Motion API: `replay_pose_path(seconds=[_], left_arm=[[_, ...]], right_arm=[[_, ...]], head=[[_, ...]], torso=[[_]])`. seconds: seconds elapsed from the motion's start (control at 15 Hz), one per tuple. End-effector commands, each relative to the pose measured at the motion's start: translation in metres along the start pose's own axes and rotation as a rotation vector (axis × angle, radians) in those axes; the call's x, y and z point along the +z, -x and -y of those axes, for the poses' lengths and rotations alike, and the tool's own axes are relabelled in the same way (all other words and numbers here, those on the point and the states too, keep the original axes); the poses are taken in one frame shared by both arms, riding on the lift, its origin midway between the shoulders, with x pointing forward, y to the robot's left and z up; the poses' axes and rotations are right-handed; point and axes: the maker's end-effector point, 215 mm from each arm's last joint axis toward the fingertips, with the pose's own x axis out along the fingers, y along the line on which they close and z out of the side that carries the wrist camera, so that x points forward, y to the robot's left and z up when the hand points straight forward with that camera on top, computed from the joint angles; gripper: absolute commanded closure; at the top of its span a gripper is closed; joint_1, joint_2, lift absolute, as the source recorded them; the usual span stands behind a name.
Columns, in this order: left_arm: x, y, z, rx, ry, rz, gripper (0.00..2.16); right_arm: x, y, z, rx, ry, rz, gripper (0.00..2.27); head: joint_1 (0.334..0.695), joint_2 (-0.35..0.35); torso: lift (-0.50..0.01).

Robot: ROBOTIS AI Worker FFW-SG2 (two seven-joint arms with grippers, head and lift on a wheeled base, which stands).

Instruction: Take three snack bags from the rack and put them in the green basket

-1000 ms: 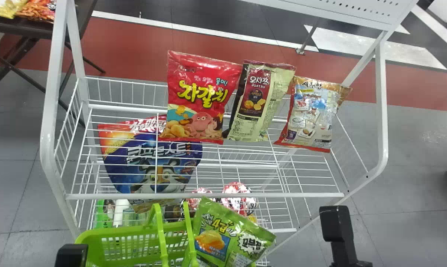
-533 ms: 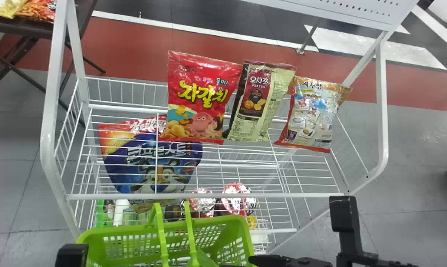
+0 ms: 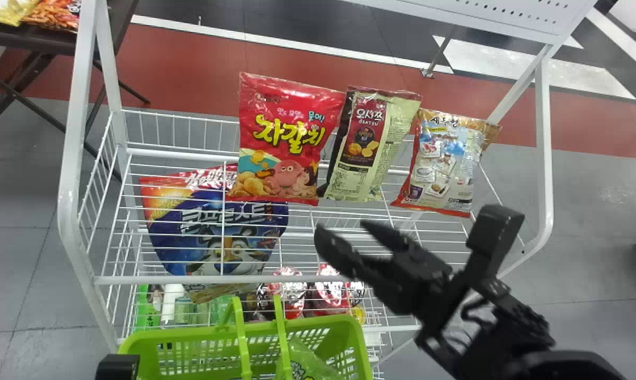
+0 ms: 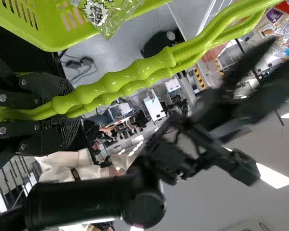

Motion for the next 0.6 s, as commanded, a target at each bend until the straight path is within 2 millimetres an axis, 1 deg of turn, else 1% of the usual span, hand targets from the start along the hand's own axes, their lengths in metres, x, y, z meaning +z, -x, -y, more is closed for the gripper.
replay_pose_path(seconds=[0.0,0.2,0.27,0.33,0.4,0.53], left_arm=[[-0.002,-0.001,0.0,-0.005,0.004,-0.003,1.17],[-0.003,0.001,-0.003,0.003,0.004,-0.011,1.17],[-0.005,0.001,-0.004,0.006,0.007,-0.015,1.17],[-0.003,0.002,-0.005,0.009,0.005,-0.013,1.17],[-0.003,0.003,-0.005,0.009,0.005,-0.013,1.17],[-0.003,0.005,-0.007,0.013,0.009,-0.012,1.17]], right_arm=[[0.028,-0.044,-0.003,-0.017,0.101,0.128,0.1],[0.031,-0.092,0.006,-0.053,0.158,0.184,0.1],[0.027,-0.107,0.008,-0.062,0.169,0.176,0.1],[0.024,-0.123,0.006,-0.054,0.18,0.163,0.1],[0.018,-0.136,0.007,-0.068,0.189,0.145,0.11],[0.006,-0.155,0.012,-0.078,0.209,0.111,0.14]], head=[[0.695,-0.35],[0.695,-0.35],[0.695,-0.35],[0.695,-0.35],[0.695,-0.35],[0.695,-0.35]], torso=[[-0.007],[-0.007],[-0.007],[-0.007],[-0.007],[-0.007]])
